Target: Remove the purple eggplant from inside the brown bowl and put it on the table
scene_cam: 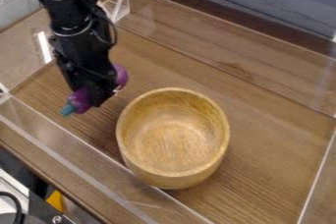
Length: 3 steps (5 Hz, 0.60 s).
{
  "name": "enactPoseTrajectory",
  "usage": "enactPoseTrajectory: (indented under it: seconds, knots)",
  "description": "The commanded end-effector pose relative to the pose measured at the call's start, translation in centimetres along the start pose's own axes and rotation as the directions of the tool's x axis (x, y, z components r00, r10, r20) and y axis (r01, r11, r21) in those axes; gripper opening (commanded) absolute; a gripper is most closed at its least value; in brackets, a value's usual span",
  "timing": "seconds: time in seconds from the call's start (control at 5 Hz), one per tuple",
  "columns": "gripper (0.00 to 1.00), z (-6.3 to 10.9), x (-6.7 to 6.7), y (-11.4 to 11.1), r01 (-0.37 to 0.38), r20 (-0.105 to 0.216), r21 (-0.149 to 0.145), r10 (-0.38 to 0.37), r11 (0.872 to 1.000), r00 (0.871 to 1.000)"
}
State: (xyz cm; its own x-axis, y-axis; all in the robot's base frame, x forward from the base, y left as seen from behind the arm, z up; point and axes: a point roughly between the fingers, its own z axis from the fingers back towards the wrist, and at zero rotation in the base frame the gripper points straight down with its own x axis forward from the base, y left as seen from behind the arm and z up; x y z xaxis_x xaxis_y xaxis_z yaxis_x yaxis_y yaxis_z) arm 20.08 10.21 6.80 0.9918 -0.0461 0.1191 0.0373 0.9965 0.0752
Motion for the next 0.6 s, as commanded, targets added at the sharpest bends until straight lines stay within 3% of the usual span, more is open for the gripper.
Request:
enactPoseTrajectory:
  seconds: [0.0,0.4]
  knots:
    - [0.00,0.0,1.1,1.3,-0.032,0.052,0.048,0.029,0.998,0.998]
    - [0.00,0.8,2.1,1.5,-0.046,0.066,0.068,0.042,0.997,0.997]
